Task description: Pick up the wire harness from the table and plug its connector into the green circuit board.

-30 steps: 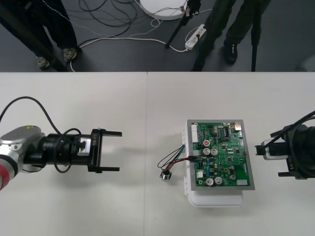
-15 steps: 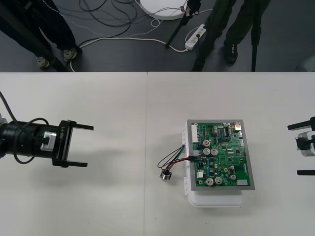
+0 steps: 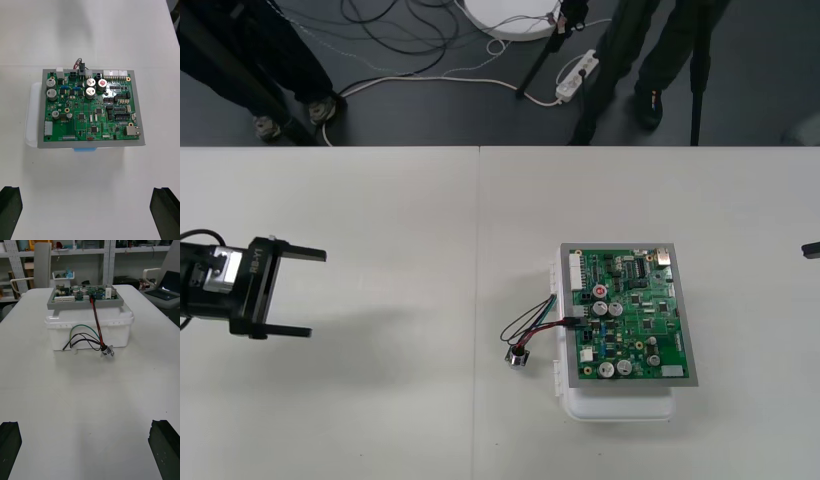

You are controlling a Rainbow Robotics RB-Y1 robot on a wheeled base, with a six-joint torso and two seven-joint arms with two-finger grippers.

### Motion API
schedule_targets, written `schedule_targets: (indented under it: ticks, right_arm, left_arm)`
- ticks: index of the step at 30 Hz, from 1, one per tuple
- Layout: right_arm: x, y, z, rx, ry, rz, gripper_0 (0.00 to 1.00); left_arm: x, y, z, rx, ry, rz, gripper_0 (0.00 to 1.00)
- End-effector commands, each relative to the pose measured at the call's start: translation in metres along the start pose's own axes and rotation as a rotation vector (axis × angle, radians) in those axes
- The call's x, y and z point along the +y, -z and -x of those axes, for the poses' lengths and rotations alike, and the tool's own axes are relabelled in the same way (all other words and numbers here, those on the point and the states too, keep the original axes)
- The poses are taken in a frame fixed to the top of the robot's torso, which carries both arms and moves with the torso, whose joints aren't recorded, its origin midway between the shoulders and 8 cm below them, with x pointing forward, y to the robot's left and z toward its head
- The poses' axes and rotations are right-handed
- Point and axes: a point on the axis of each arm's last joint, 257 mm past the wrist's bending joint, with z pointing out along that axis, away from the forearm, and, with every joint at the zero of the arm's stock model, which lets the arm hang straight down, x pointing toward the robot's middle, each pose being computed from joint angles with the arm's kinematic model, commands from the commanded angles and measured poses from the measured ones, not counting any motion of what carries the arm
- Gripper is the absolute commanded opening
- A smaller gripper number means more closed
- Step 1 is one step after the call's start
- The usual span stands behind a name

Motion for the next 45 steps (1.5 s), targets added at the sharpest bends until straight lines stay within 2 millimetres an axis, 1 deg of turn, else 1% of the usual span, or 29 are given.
schedule_targets:
  ticks: [1, 4, 6, 8, 10, 12, 14, 18, 23, 29, 33, 37, 41, 45]
  right_arm:
    - [-0.008, 0.027, -0.017, 0.018, 0.100, 0.023, 1.00]
    - [-0.011, 0.035, -0.021, 0.007, 0.131, 0.027, 1.00]
    - [-0.015, 0.043, -0.026, -0.007, 0.159, 0.022, 1.00]
    - [-0.018, 0.047, -0.026, -0.022, 0.184, 0.014, 1.00]
    - [-0.021, 0.050, -0.025, -0.041, 0.201, 0.003, 1.00]
    - [-0.024, 0.051, -0.019, -0.064, 0.231, -0.007, 1.00]
    - [-0.023, 0.049, -0.013, -0.090, 0.230, -0.002, 1.00]
    - [-0.012, 0.036, 0.010, -0.209, 0.204, 0.034, 1.00]
    - [-0.014, 0.019, 0.032, -0.316, 0.183, 0.024, 1.00]
    - [-0.022, 0.011, 0.050, -0.339, 0.246, -0.023, 1.00]
    - [-0.022, 0.007, 0.059, -0.351, 0.276, -0.031, 1.00]
    - [-0.016, 0.003, 0.070, -0.367, 0.308, -0.016, 1.00]
    - [-0.006, -0.007, 0.083, -0.403, 0.324, 0.009, 1.00]
    - [-0.002, -0.011, 0.089, -0.412, 0.346, 0.015, 1.00]
  left_arm:
    - [-0.005, 0.030, 0.021, 0.025, 0.081, -0.013, 1.00]
    - [-0.004, 0.033, 0.029, 0.028, 0.091, -0.007, 1.00]
    - [-0.003, 0.035, 0.038, 0.032, 0.096, -0.005, 1.00]
    - [-0.001, 0.037, 0.044, 0.038, 0.104, -0.002, 1.00]
    - [0.000, 0.040, 0.049, 0.047, 0.112, 0.001, 1.00]
    - [0.002, 0.043, 0.058, 0.056, 0.119, 0.007, 1.00]
    - [0.001, 0.044, 0.065, 0.058, 0.129, 0.008, 1.00]
    - [0.001, 0.043, 0.084, 0.051, 0.148, 0.004, 1.00]
    - [0.000, 0.039, 0.107, 0.039, 0.160, 0.008, 1.00]
    - [-0.001, 0.034, 0.127, 0.053, 0.163, 0.018, 1.00]
    - [-0.003, 0.031, 0.138, 0.054, 0.179, 0.026, 1.00]
    - [-0.012, 0.024, 0.149, 0.066, 0.197, 0.021, 1.00]
    - [-0.024, 0.016, 0.162, 0.079, 0.208, 0.009, 1.00]
    - [-0.030, 0.011, 0.166, 0.105, 0.206, 0.014, 1.00]
